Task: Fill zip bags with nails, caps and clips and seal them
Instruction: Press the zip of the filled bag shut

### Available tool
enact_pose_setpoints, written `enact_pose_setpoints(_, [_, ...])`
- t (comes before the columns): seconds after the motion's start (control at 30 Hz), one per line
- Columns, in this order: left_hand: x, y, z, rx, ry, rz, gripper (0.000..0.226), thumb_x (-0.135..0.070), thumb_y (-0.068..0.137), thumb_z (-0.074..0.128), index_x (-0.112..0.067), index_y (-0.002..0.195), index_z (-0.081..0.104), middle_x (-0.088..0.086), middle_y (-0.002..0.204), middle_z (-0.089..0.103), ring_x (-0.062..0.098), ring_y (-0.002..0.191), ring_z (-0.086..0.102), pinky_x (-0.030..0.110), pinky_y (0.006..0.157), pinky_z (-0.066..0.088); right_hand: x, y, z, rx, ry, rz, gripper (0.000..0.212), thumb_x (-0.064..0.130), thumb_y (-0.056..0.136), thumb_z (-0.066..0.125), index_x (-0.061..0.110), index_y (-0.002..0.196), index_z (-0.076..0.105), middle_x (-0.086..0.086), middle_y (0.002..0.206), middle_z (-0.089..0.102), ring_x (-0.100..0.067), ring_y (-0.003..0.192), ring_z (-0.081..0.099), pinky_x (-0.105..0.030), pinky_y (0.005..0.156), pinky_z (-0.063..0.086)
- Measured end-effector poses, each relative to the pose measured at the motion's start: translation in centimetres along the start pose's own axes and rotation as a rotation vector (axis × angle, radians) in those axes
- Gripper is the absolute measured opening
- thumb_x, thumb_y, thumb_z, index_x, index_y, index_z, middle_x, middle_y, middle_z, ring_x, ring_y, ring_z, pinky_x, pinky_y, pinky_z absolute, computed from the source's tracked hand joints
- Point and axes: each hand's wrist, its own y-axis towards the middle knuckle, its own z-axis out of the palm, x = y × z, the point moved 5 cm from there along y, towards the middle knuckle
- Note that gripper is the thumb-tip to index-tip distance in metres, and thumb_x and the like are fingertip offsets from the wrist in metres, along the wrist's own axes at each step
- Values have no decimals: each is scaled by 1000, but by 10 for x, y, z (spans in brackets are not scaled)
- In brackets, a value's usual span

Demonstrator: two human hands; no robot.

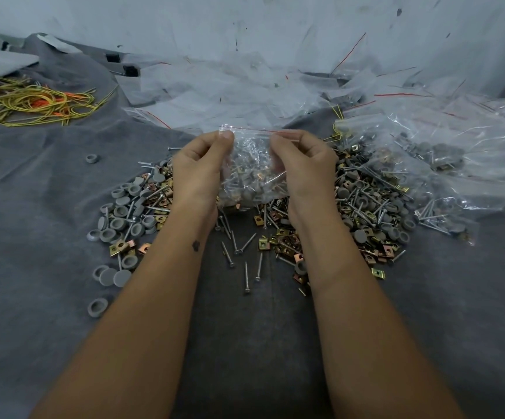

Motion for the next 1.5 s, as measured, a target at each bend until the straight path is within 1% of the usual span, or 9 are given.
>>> enact_pose_setpoints(0.17, [-1,-2,5,51,-21,-14,24,-12,89,68,-18,66,69,-6,59,62,6,53,55,20,53,46,2,0,0,2,-18,-28,16,1,84,68,15,76,68,10,56,59,-2,51,51,-16,51,45])
enact_pose_setpoints(0.3, [-1,-3,6,73,19,-5,32,-14,89,68,-22,59,70,-8,57,60,7,54,50,21,56,44,2,-2,3,56,-32,-15,14,2,84,69,14,78,70,13,57,62,0,52,54,-15,52,45])
enact_pose_setpoints(0.43, [-2,-5,8,81,26,-10,29,-13,89,68,-21,62,69,-7,60,61,6,55,49,19,54,43,1,-2,3,63,-45,-33,19,-1,82,69,16,74,70,10,58,62,-2,53,53,-17,55,46])
enact_pose_setpoints(0.6, [-2,-6,9,112,71,-12,20,-14,88,70,-21,68,69,-9,61,61,6,60,51,23,61,43,0,-1,3,70,-22,-27,21,-2,81,69,18,73,69,10,59,64,-2,55,56,-16,56,47])
enact_pose_setpoints(0.8, [-2,-7,11,141,79,-1,25,-14,86,71,-23,62,70,-9,60,62,7,60,53,23,60,42,-1,-2,6,99,-4,-41,17,-3,80,71,13,76,70,8,64,69,-1,62,64,-15,59,49])
enact_pose_setpoints(0.93, [-1,-7,14,167,61,10,24,-14,83,73,-22,61,73,-2,64,64,10,59,53,27,59,41,0,-1,6,104,-5,-65,24,-6,79,71,17,71,70,6,66,71,-5,68,67,-18,64,52])
enact_pose_setpoints(1.1, [-1,-8,14,172,25,18,9,-24,71,77,-18,68,71,6,69,61,11,59,51,24,57,39,1,-2,7,159,-20,-70,18,-6,80,69,11,78,72,5,69,73,-5,70,69,-16,64,51])
enact_pose_setpoints(1.23, [-3,-8,15,215,50,52,20,-11,83,72,-22,68,74,-8,67,69,4,61,55,17,59,43,1,-2,5,139,-47,-73,20,-6,81,69,13,75,70,7,66,71,-3,67,67,-16,64,50])
enact_pose_setpoints(1.5, [-2,-5,8,123,2,13,14,-12,88,68,-16,75,70,-7,63,67,5,60,60,20,60,49,1,2,0,51,-32,-22,18,-6,80,68,11,74,69,11,59,67,2,57,60,-13,55,46])
